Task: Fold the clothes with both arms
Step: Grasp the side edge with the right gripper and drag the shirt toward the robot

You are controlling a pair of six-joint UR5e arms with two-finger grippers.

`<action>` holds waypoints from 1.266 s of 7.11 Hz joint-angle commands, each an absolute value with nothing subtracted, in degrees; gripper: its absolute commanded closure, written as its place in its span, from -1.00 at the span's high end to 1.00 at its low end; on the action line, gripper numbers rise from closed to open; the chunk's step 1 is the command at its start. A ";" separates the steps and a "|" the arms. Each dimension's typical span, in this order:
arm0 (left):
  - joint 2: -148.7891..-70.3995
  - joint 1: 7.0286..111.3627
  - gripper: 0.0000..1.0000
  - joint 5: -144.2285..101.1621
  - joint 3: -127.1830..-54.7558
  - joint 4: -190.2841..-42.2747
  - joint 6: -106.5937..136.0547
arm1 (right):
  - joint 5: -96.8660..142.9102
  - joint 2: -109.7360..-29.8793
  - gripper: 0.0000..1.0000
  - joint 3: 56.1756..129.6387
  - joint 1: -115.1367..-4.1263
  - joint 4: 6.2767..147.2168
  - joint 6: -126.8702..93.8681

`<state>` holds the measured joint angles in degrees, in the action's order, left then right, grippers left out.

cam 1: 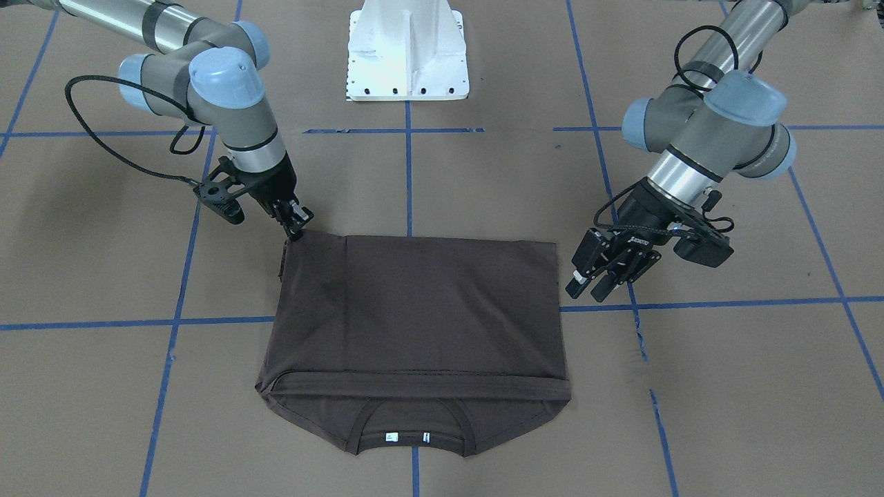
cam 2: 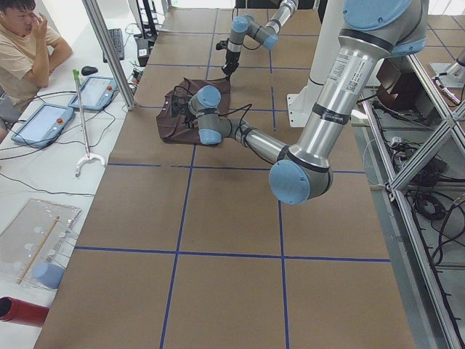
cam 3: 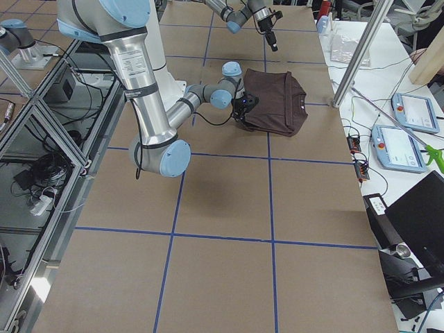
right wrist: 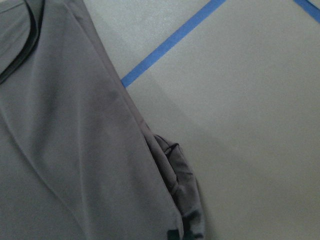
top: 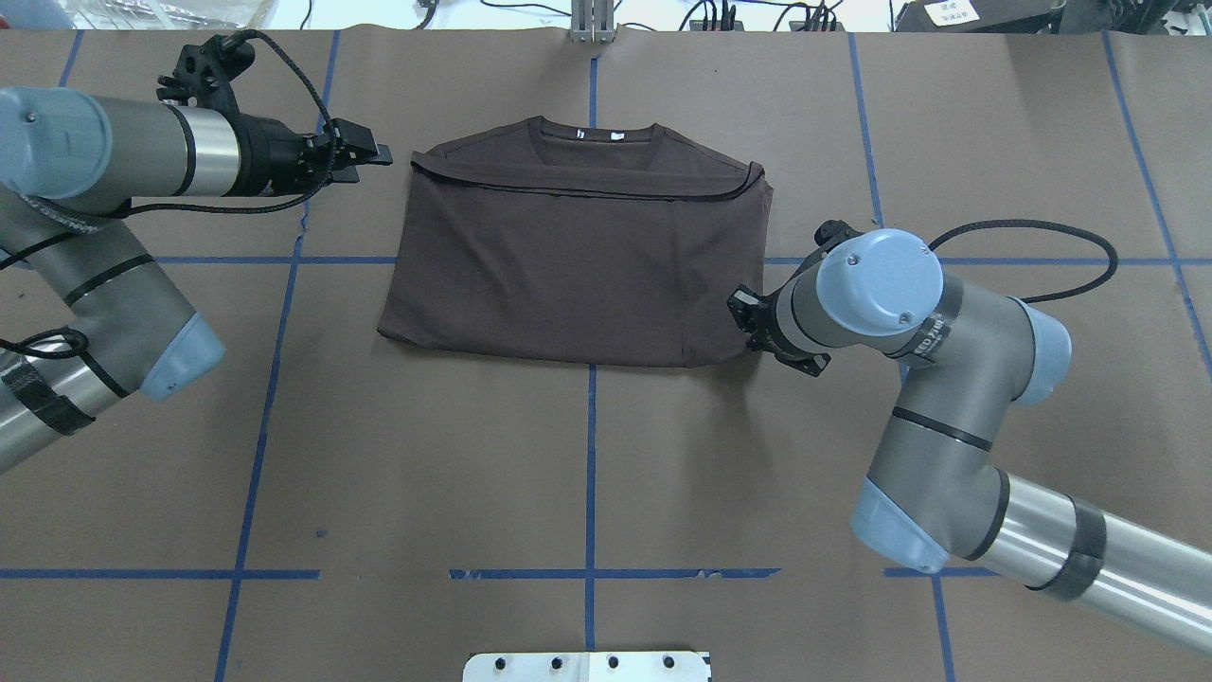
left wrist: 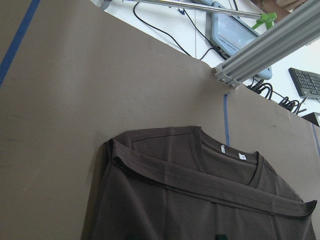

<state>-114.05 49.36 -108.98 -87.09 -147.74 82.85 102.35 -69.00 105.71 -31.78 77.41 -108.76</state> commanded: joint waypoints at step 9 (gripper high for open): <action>-108.65 45.09 0.91 -115.22 -96.76 -147.04 92.36 | 112.24 -94.84 1.00 132.36 -1.45 79.54 -113.73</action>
<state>-110.32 45.37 -115.21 -96.21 -147.06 90.68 112.81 -95.17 132.43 1.14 79.53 -113.55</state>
